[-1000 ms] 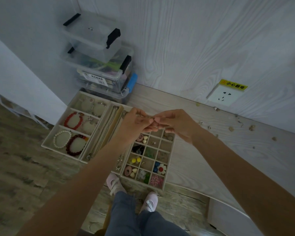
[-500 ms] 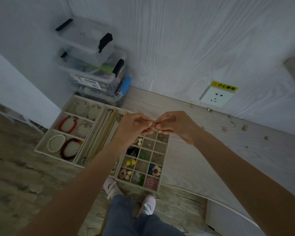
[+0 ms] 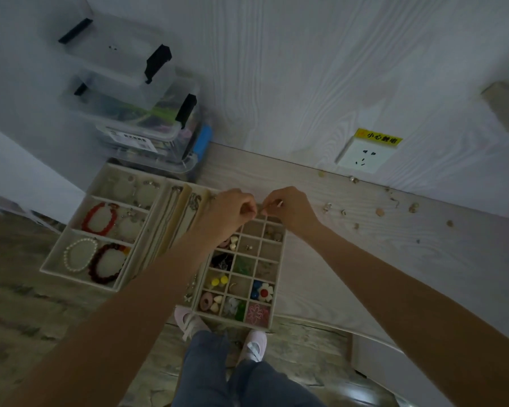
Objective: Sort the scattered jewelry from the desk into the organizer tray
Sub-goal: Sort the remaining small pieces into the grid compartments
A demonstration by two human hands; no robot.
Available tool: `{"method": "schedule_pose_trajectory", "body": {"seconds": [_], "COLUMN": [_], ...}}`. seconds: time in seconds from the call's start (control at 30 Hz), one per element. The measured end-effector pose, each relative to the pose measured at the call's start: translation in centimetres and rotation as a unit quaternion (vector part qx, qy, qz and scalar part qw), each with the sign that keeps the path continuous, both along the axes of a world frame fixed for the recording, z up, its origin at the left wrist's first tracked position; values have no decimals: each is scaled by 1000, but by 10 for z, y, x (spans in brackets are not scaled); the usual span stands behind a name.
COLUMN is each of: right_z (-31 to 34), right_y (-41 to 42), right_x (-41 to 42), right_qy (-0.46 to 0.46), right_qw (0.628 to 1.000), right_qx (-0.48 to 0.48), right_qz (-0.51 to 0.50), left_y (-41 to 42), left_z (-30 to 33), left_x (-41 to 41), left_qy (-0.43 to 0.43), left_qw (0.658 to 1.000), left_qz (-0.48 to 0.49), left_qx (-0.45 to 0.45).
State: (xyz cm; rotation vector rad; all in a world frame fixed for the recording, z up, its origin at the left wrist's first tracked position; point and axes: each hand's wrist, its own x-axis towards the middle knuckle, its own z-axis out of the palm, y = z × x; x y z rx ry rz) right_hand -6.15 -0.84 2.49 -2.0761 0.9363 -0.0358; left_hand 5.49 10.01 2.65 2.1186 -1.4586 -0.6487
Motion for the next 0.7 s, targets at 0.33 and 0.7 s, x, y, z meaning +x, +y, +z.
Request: {"method": "schedule_pose_trajectory", "body": {"seconds": [0.33, 0.7], "right_z": [-8, -10], "right_y": [12, 28], "right_x": [16, 22], "right_qy": [153, 231], "right_qw": [967, 928], "right_qx": [-197, -288], "right_qz": [40, 50], "left_y": [-14, -9], "left_z": [-8, -7], "left_x": [5, 8], "left_qy": [-195, -286], "left_qw": [973, 937], "left_qz": [-83, -153], "left_qx": [90, 129]}}
